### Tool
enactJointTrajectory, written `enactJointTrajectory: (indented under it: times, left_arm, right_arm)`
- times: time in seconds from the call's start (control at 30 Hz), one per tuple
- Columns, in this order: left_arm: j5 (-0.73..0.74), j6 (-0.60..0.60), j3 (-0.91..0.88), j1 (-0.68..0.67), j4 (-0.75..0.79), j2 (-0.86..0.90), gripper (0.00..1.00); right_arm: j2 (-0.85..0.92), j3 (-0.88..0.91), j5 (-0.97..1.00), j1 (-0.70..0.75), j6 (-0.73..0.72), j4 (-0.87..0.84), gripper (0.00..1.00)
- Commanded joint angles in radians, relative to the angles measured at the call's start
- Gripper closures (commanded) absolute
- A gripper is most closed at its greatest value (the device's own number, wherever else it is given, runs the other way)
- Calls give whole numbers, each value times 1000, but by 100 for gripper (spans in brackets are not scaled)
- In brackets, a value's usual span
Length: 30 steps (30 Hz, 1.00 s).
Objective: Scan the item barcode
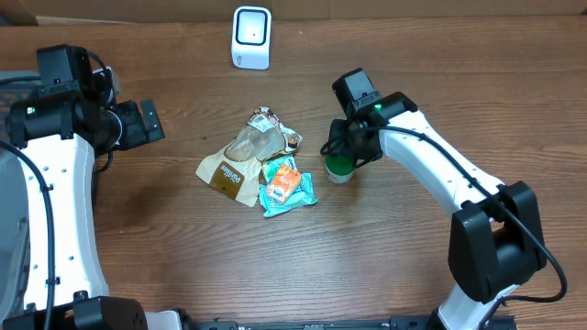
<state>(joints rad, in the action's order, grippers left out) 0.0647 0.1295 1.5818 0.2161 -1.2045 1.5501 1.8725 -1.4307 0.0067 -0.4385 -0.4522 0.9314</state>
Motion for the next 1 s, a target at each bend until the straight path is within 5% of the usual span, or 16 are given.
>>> enactJointTrajectory:
  times: [0.0,0.23,0.37,0.63,0.83,0.97]
  left_arm:
    - [6,-14,5,-2,1,-6,0]
    - [6,-14,5,-4,0,-6,0]
    - [6,-14,5,-4,1,-6,0]
    - [6,-14,5,-7,1,-6,0]
    - [6,-14,5,-7,1,-6,0]
    - [6,-14,5,-7,1,-6,0]
  right_arm:
    - [5,8,6,0,193,11,59]
    - [5,8,-12,0,548,0,58]
    - [3,-3,-12,0,599,-8,41]
    - [2,-166,-148,0,392,176,0]
    - [2,-124,-166,1,41,275,0]
    - [2,-70,-165,1,-17,224,0]
